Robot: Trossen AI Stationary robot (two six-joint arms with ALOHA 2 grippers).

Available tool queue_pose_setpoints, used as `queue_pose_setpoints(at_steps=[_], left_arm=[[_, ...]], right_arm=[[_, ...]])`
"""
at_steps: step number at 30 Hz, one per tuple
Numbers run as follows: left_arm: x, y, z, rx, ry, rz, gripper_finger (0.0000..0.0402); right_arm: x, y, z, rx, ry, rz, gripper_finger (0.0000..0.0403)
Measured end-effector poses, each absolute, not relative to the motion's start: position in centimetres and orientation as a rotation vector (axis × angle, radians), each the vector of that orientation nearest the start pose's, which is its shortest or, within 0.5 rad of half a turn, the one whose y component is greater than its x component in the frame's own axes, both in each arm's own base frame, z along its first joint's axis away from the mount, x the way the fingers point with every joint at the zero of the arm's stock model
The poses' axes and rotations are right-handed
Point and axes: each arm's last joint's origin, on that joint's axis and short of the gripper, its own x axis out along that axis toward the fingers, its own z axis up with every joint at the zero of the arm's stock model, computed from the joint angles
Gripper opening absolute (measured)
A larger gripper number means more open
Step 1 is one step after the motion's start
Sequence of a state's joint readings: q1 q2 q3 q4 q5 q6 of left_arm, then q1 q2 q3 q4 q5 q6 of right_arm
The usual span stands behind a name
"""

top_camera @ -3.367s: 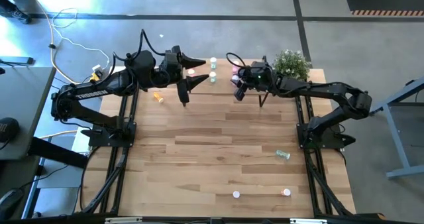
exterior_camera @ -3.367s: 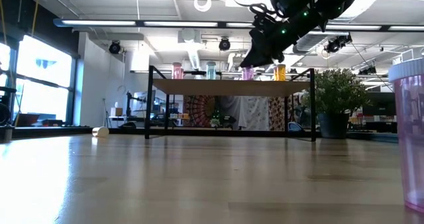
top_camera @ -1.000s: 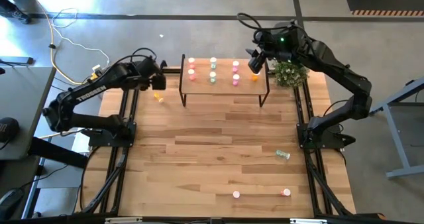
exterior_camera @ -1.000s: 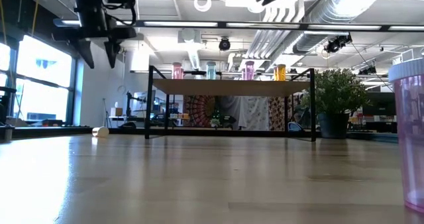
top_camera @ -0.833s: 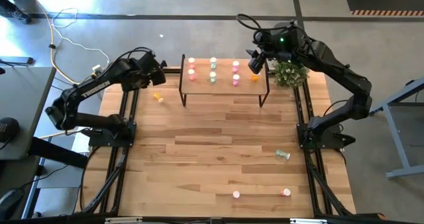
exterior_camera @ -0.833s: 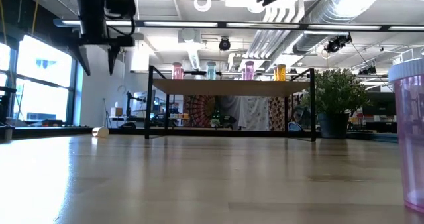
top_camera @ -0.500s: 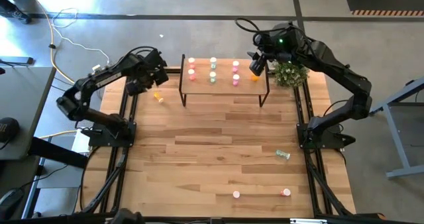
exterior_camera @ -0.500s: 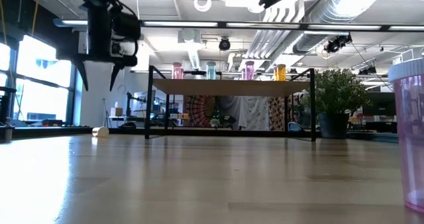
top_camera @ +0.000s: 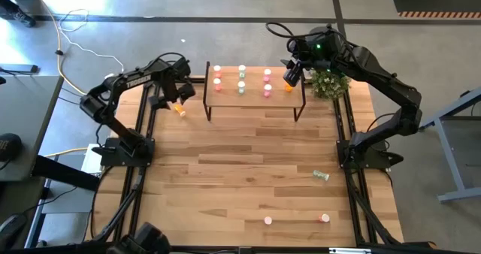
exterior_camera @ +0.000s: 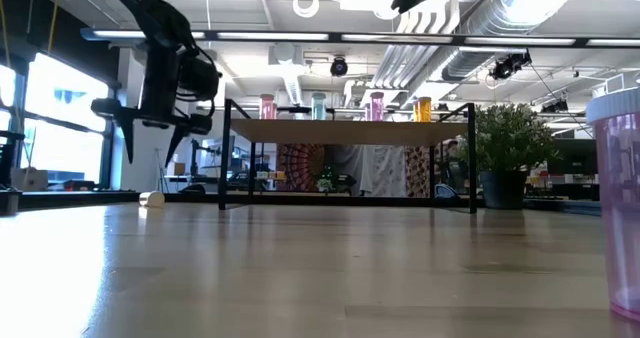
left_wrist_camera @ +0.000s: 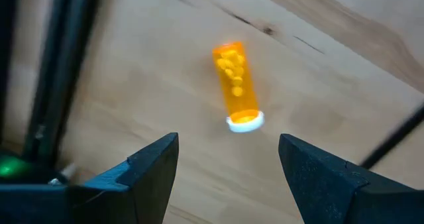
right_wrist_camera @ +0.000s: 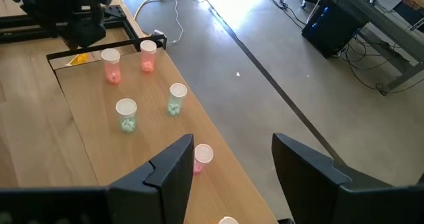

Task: Pick and place medicine bottles onto shelf by color
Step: Put the yellow pill bottle on the shelf aligned with the other yellow pill bottles

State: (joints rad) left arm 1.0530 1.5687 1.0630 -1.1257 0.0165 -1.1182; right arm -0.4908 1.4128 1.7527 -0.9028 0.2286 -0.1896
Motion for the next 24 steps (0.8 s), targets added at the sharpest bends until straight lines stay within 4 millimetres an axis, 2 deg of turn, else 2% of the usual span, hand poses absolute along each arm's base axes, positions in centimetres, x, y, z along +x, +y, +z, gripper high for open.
queue_pose_setpoints(at_steps=[3, 7, 13, 24], left_arm=[[12.6, 22.9, 20.1, -1.647, 0.945, 1.599, 0.025], [11.9, 23.3, 19.9, -1.678, 0.922, 1.635, 0.025], [12.0, 23.7, 19.3, -1.738, 0.883, 1.672, 0.025], [13.2, 24.5, 16.2, -1.793, 0.975, 1.654, 0.025]], right_arm=[[23.6, -13.3, 45.1, -0.107, 0.636, -0.641, 0.0195], [23.6, -13.3, 45.1, -0.107, 0.636, -0.641, 0.0195], [23.6, -13.3, 45.1, -0.097, 0.632, -0.644, 0.0195], [23.6, -13.3, 45.1, -0.097, 0.631, -0.645, 0.0195]])
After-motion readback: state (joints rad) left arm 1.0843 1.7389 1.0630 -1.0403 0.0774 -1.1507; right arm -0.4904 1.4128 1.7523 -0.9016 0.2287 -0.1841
